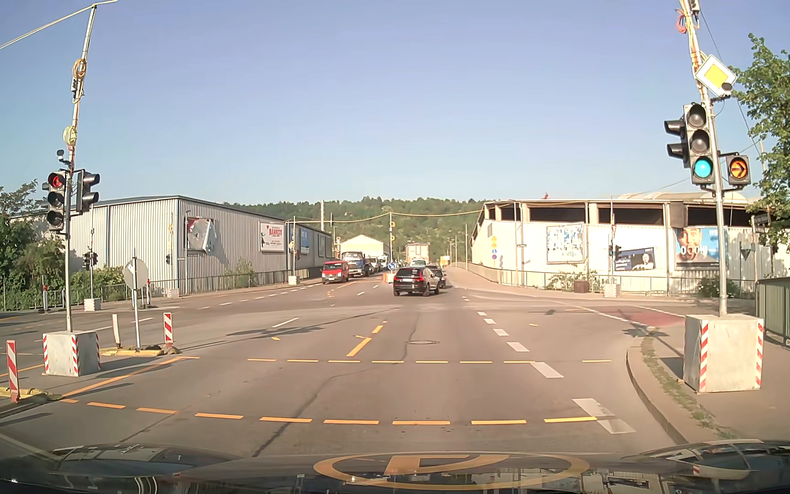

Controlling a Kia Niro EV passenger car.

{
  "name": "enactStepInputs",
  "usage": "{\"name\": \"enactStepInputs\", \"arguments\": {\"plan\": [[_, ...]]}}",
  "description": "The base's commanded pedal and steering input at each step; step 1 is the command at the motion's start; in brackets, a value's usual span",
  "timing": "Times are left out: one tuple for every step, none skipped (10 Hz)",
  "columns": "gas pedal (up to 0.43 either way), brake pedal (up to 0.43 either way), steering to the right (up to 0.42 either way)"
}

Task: Follow the waypoints while adhering to traffic rules and regulations

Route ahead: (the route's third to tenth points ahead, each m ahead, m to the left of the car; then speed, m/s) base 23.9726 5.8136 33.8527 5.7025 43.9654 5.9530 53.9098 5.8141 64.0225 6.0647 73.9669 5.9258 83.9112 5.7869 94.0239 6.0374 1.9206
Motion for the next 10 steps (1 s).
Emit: {"name": "enactStepInputs", "arguments": {"plan": [[0.559, 0.000, -0.001], [0.559, 0.000, -0.001], [0.559, 0.000, -0.001], [0.559, 0.000, -0.001], [0.559, 0.000, -0.001], [0.559, 0.000, -0.001], [0.559, 0.000, -0.001], [0.559, 0.000, -0.001], [0.559, 0.000, -0.001], [0.559, 0.000, -0.001]]}}
